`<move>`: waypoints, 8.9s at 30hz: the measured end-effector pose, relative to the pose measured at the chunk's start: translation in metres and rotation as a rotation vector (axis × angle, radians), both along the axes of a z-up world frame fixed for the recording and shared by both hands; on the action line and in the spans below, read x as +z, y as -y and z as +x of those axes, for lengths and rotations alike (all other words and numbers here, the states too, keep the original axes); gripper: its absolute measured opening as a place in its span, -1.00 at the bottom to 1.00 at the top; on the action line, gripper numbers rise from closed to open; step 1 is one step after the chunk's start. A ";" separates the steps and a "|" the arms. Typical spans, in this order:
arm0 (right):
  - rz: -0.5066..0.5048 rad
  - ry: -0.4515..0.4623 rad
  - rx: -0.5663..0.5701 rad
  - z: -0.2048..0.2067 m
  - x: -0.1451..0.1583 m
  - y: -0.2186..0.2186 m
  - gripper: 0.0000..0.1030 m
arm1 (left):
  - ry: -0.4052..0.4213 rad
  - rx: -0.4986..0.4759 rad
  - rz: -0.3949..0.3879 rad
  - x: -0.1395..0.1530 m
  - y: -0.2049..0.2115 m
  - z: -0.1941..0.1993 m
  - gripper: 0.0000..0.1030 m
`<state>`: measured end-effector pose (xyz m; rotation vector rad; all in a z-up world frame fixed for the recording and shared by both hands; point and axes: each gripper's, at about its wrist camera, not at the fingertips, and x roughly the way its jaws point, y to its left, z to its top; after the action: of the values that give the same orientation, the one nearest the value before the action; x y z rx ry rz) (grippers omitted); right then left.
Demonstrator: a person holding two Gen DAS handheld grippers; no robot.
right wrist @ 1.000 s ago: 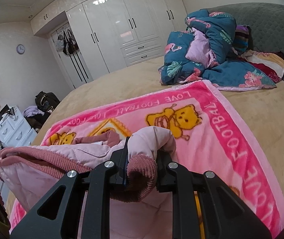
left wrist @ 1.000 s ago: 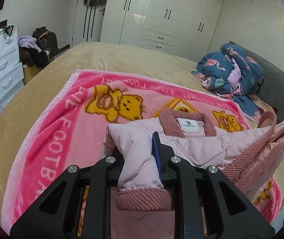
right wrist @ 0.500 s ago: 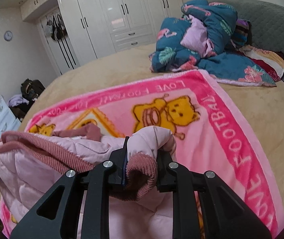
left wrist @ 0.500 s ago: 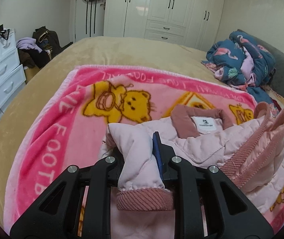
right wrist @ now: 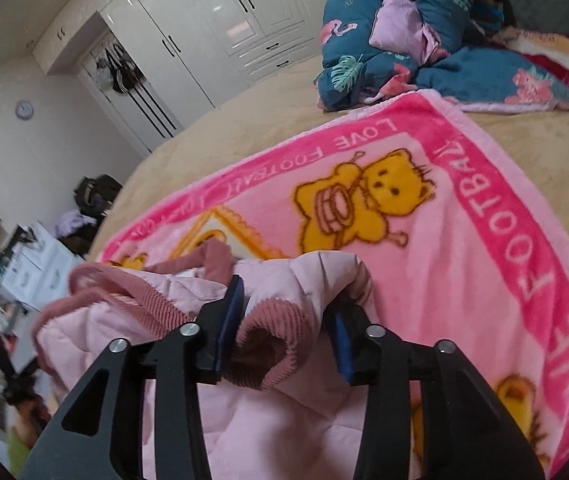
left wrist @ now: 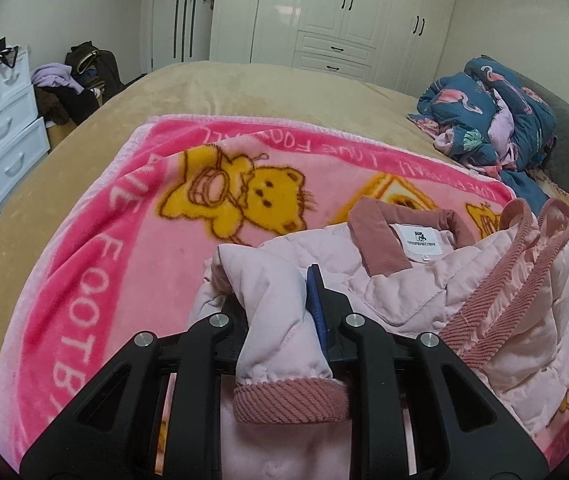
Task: Fold large clothes
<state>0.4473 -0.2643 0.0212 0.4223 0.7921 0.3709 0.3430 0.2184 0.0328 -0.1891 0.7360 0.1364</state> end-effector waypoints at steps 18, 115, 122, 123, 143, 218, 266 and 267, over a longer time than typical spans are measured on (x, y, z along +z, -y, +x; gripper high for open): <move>-0.294 0.045 0.132 -0.058 -0.034 -0.040 0.81 | 0.057 -0.027 -0.065 0.018 0.012 -0.011 0.34; -0.159 0.069 -0.125 -0.177 -0.041 0.015 0.92 | -0.023 0.116 -0.077 -0.020 0.029 -0.138 0.83; -0.135 0.010 -0.144 -0.177 -0.064 0.009 0.92 | -0.082 0.131 -0.056 -0.043 0.031 -0.140 0.83; -0.128 0.002 -0.148 -0.175 -0.067 0.010 0.92 | -0.091 0.132 -0.061 -0.046 0.031 -0.139 0.83; 0.177 -0.174 -0.280 -0.115 -0.112 -0.001 0.92 | -0.064 0.284 -0.662 -0.099 -0.016 -0.084 0.84; -0.069 0.207 0.035 -0.194 -0.017 -0.043 -0.39 | 0.109 0.155 -0.328 -0.008 0.045 -0.154 -0.35; 0.139 -0.111 -0.124 -0.241 -0.088 0.000 0.76 | 0.025 0.174 -0.292 -0.067 0.038 -0.193 -0.02; 0.139 -0.110 -0.129 -0.243 -0.087 0.000 0.81 | 0.024 0.174 -0.293 -0.067 0.037 -0.193 -0.01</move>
<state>0.2045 -0.2641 -0.0657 0.6252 0.8444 0.2846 0.1499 0.1812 -0.0339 -0.5336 0.7127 0.1908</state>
